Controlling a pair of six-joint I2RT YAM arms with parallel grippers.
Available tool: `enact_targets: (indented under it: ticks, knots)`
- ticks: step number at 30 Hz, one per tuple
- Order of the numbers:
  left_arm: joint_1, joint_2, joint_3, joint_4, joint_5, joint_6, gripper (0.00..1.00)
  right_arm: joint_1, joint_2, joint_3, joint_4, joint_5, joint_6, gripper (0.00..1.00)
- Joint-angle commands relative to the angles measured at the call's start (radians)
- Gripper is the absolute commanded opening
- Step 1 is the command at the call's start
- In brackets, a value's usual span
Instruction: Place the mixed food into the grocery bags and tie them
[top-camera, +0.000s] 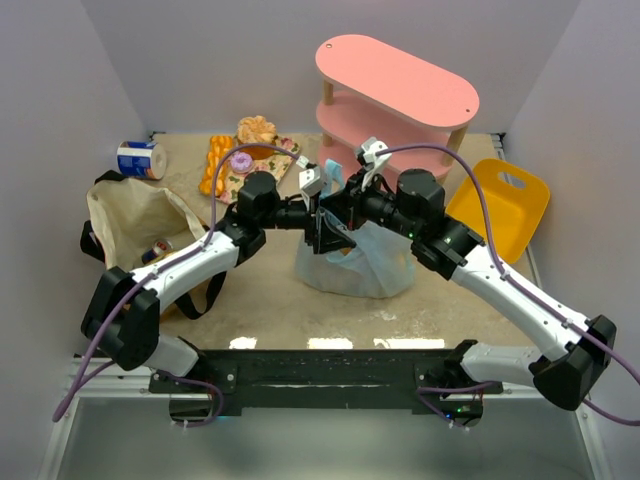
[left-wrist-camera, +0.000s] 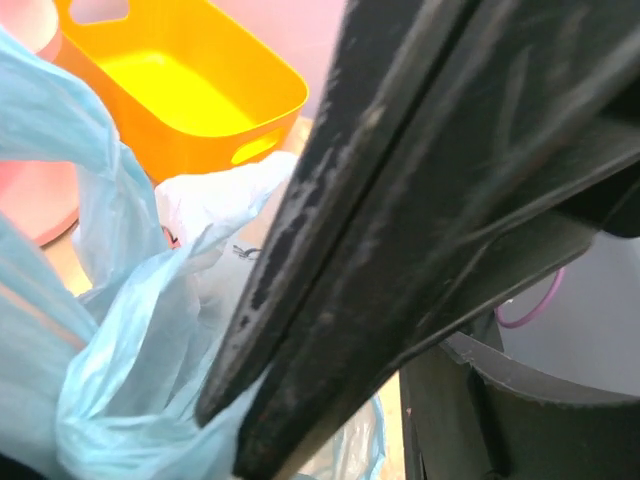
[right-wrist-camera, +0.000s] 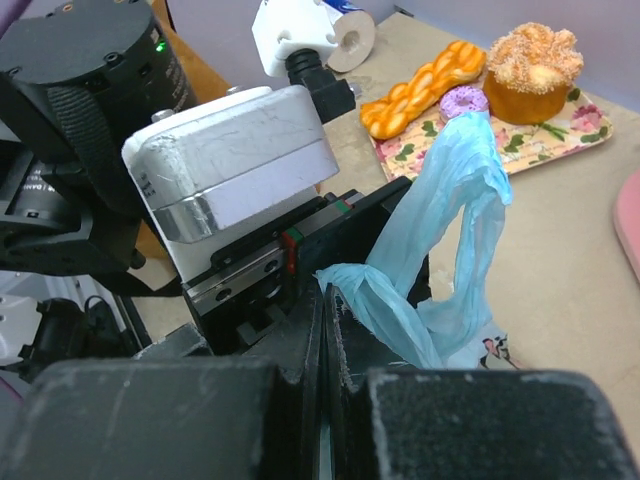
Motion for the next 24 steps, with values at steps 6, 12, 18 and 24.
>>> enact_targets:
  ticks: [6,12,18,24]
  knots:
    - [0.003,-0.003,-0.06,0.29,0.04,-0.184,0.79,0.001,-0.005,-0.044,0.132,0.022,0.085,0.0]
    - [0.003,0.023,-0.09,0.406,0.013,-0.269,0.63,0.001,-0.014,-0.062,0.168,0.013,0.12,0.0]
    - [0.003,0.02,-0.108,0.405,-0.031,-0.273,0.29,-0.001,-0.018,-0.071,0.167,0.014,0.134,0.0]
    - [0.003,0.031,-0.111,0.385,-0.037,-0.263,0.02,-0.001,-0.047,-0.061,0.132,0.045,0.143,0.27]
